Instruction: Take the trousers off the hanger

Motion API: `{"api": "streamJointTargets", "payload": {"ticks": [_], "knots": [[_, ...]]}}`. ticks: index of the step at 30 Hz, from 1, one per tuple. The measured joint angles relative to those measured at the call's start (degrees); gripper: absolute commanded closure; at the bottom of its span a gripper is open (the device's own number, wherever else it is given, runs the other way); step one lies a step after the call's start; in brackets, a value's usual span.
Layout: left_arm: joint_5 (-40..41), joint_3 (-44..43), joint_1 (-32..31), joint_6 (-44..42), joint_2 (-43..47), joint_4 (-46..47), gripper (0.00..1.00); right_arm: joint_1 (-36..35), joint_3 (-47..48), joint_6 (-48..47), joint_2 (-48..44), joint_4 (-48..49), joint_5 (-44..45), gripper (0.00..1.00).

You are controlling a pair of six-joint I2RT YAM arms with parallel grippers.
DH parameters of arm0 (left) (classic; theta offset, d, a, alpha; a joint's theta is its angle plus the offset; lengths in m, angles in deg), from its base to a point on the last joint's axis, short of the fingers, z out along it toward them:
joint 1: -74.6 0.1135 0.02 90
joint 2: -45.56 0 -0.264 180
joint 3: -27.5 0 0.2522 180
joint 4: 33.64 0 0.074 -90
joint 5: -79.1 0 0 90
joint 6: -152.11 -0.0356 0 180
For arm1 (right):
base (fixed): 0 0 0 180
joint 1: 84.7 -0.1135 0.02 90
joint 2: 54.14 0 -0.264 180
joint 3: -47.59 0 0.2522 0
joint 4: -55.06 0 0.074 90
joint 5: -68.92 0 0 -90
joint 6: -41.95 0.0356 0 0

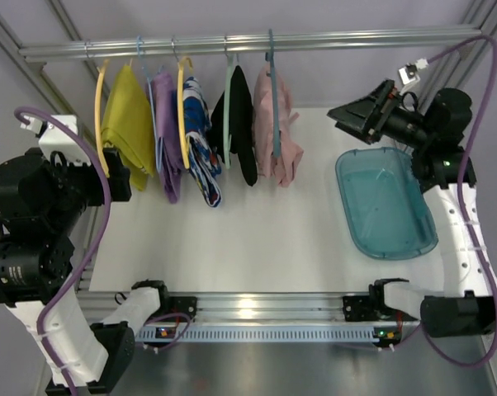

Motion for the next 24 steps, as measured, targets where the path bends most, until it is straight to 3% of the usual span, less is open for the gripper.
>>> {"api": "streamJointTargets", "payload": {"ticks": [5,8,15,24], "knots": [[-1.4,0.2,0.0,0.0,-0.1,0.0,0.02,-9.1,-0.1,3.7,6.6,4.3,3.5,0.21],[-3.1,0.8,0.0,-0.3,-0.1,0.0,0.01,-14.6,-0.1,5.6,9.3,7.6,4.2,0.27],[-5.0,2.9,0.0,-0.3,-0.1,0.0,0.01,-20.6,1.5,9.0,14.3,13.7,6.7,0.31],[-6.4,3.7,0.0,-0.2,-0.7,0.0,0.01,-24.7,5.5,14.2,20.7,20.4,10.2,0.43]]}}
